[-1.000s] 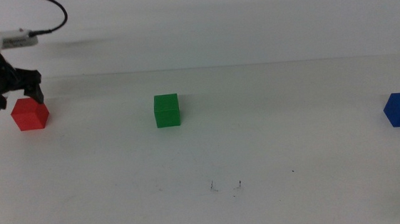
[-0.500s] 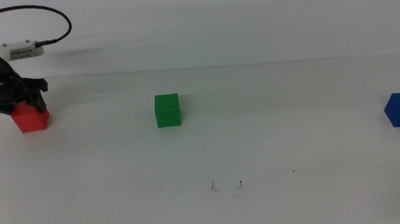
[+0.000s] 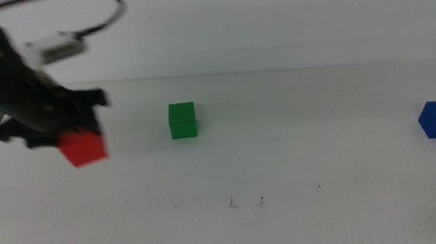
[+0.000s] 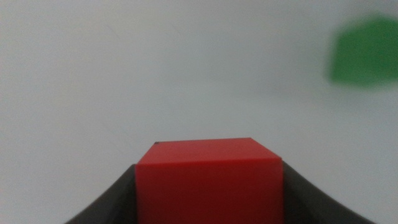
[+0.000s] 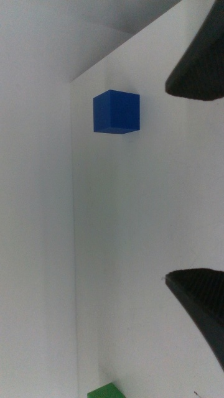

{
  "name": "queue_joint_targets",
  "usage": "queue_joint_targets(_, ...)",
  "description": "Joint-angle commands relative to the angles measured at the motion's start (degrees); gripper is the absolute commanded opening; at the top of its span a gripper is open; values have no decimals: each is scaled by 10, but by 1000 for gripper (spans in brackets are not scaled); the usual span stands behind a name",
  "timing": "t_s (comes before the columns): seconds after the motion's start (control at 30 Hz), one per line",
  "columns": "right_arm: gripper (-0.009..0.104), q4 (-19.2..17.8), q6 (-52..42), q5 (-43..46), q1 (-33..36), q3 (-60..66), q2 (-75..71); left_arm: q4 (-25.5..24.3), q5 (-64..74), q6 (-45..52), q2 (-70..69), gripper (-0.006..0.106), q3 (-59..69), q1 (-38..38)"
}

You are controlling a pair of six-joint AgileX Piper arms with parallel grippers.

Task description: Stack red cubes first, then green, then blue cubes in a specific spot.

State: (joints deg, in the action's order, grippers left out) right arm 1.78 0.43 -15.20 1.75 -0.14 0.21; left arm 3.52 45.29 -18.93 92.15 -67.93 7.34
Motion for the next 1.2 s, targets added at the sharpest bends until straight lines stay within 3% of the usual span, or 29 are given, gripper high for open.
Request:
queue_joint_targets(0.0,93,-2,-4,2,-1,1,-2,-66,-12,-125,-33,2,30,73)
queue_joint_targets(0.17,93,-2,-4,2,-1,1,-2,-123,86,-223,9,2,-46,230)
queue_joint_targets(0.27,93,-2,-4,2,-1,1,-2,-170,81,-286,58,2,-90,294)
queue_joint_targets(0.37,93,-2,-4,2,-1,1,-2,-175,74,-310,98,2,-123,332)
queue_joint_targets(0.67,93,-2,-4,2,-1,1,-2,-146,12,-311,180,2,-145,361)
queue_joint_targets(1.17,93,-2,-4,2,-1,1,-2,-140,-34,-309,226,2,-146,361)
